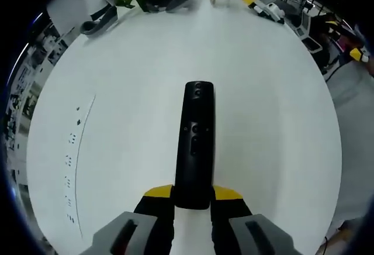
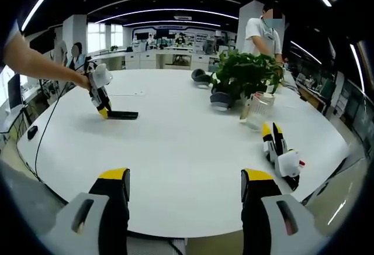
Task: Press the specified remote control buttons in sequence, fully releasing each button before pressing the next.
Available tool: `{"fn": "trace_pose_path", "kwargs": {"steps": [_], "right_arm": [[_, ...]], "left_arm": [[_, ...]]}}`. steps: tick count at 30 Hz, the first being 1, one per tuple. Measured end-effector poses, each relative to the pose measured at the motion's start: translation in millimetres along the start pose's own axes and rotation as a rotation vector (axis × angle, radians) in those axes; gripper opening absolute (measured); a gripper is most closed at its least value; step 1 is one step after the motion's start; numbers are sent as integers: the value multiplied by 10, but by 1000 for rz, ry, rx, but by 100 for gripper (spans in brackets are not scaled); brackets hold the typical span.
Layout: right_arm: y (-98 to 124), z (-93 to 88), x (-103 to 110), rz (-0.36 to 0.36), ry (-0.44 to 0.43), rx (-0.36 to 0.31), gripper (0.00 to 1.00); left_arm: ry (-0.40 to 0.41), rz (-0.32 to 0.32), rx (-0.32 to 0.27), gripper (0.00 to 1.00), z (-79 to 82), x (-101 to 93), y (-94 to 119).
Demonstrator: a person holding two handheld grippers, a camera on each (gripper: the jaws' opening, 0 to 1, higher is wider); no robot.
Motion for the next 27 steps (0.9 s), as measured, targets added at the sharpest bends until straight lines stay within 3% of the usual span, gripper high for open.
{"fn": "trace_pose_path", "kwargs": {"steps": [14,27], "right_arm": [[-22,-12,38,11,27,15,83],[-19,-22,41,23,19,14,82]], "left_arm": [[64,6,32,22,-44,-229,75],[67,12,34,22,-104,-478,89]]}}
Point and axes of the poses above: the point that each gripper's makers call its tool centre point, and the gripper's own axes: y roughly backward along the fingers, x roughly to its left, z roughly out of its top, the point moved 7 cm from there along y, roughly backward along the fingers, and after that the axes turned 14 degrees about x, right-handed, at the moved point
